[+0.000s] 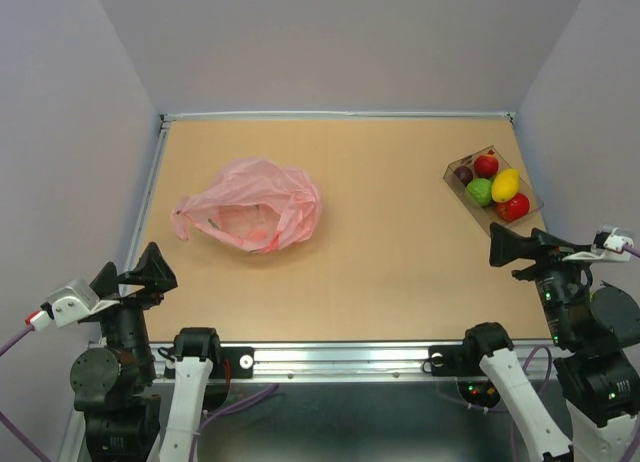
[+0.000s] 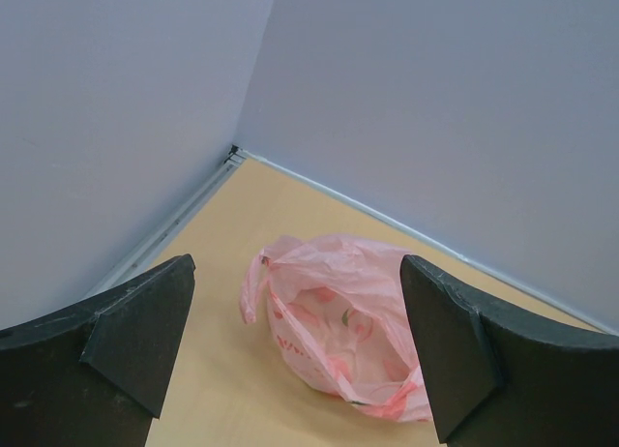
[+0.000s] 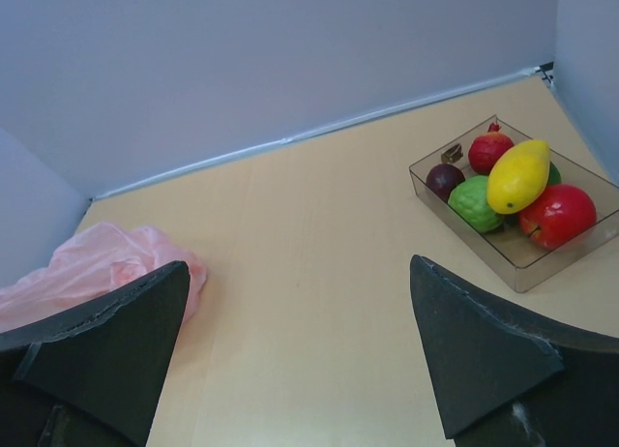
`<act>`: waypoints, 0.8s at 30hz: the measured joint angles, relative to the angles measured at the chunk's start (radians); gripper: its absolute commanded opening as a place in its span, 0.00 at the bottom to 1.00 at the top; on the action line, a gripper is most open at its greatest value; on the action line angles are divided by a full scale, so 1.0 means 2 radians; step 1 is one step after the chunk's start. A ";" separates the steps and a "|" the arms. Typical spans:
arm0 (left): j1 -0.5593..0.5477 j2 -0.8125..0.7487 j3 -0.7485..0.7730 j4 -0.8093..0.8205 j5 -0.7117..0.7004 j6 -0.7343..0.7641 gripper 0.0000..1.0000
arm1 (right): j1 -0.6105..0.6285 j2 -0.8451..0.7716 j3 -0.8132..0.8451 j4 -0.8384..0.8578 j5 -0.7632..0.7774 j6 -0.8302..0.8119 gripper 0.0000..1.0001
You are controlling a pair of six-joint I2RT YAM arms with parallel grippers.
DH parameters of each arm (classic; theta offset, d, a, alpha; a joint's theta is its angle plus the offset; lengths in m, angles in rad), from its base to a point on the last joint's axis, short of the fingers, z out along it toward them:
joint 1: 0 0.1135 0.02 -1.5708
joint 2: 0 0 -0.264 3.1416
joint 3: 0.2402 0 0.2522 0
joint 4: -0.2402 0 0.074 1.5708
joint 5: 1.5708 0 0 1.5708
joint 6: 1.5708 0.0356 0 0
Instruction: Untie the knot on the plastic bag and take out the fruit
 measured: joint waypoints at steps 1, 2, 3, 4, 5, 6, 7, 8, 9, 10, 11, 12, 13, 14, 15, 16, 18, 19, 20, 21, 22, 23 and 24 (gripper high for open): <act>0.000 0.000 0.000 0.000 0.000 0.000 0.99 | 0.000 0.000 0.000 0.000 0.001 0.000 1.00; 0.000 0.000 0.000 0.000 -0.001 0.000 0.99 | 0.001 0.000 0.000 0.000 0.001 0.000 1.00; 0.000 0.000 0.000 0.000 -0.002 0.000 0.99 | 0.002 0.000 0.000 -0.001 0.002 0.000 1.00; 0.000 0.000 0.000 0.000 -0.002 0.000 0.99 | 0.003 0.000 0.000 -0.002 0.003 0.000 1.00; 0.000 0.000 0.000 0.000 -0.002 0.000 0.99 | 0.003 -0.001 0.000 -0.002 0.004 0.000 1.00; 0.000 0.000 0.000 0.000 -0.002 0.000 0.99 | 0.003 -0.001 0.000 -0.002 0.005 0.000 1.00; 0.000 0.000 0.000 0.000 -0.002 0.000 0.99 | 0.003 -0.002 0.000 -0.002 0.006 0.000 1.00; 0.000 0.000 0.000 0.000 -0.002 0.000 0.99 | 0.003 -0.002 0.000 -0.002 0.006 0.000 1.00; 0.000 0.000 0.000 0.000 -0.002 0.000 0.99 | 0.003 -0.004 0.000 -0.002 0.006 0.000 1.00; 0.000 0.000 0.000 0.000 -0.003 0.000 0.99 | 0.004 -0.005 0.000 -0.002 0.006 0.000 1.00; 0.000 0.000 0.000 0.000 -0.003 0.000 0.99 | 0.005 -0.006 0.000 -0.002 0.007 0.000 1.00; 0.000 0.000 0.000 0.000 -0.004 0.000 0.99 | 0.006 -0.008 0.000 -0.002 0.007 0.000 1.00; 0.000 0.000 0.000 0.000 -0.004 0.000 0.99 | 0.006 -0.009 0.000 -0.002 0.008 0.000 1.00; 0.000 0.000 0.000 0.000 -0.004 0.000 0.99 | 0.006 -0.010 0.000 -0.003 0.008 0.000 1.00; 0.000 0.000 0.000 0.000 -0.004 0.000 0.99 | 0.006 -0.010 0.000 -0.003 0.008 0.000 1.00; 0.000 0.000 0.000 0.000 -0.004 0.000 0.99 | 0.006 -0.010 0.000 -0.003 0.008 0.000 1.00; 0.000 0.000 0.000 0.000 -0.004 0.000 0.99 | 0.006 -0.011 0.000 -0.003 0.008 0.000 1.00; 0.000 0.000 0.000 0.000 -0.004 0.000 0.99 | 0.006 -0.011 0.000 -0.003 0.008 0.000 1.00; 0.000 0.001 0.000 0.000 -0.004 0.000 0.99 | 0.006 -0.012 0.000 -0.003 0.008 0.000 1.00; 0.000 0.001 0.000 0.000 -0.004 0.000 0.99 | 0.006 -0.014 0.000 -0.003 0.008 0.000 1.00; 0.000 0.001 0.000 0.000 -0.004 0.000 0.99 | 0.006 -0.015 0.000 -0.003 0.008 0.000 1.00; 0.000 0.001 0.000 0.000 -0.004 0.000 0.99 | 0.006 -0.018 0.000 -0.004 0.008 0.000 1.00; 0.000 0.001 0.000 0.000 -0.004 0.000 0.99 | 0.006 -0.020 0.000 -0.004 0.008 0.000 1.00</act>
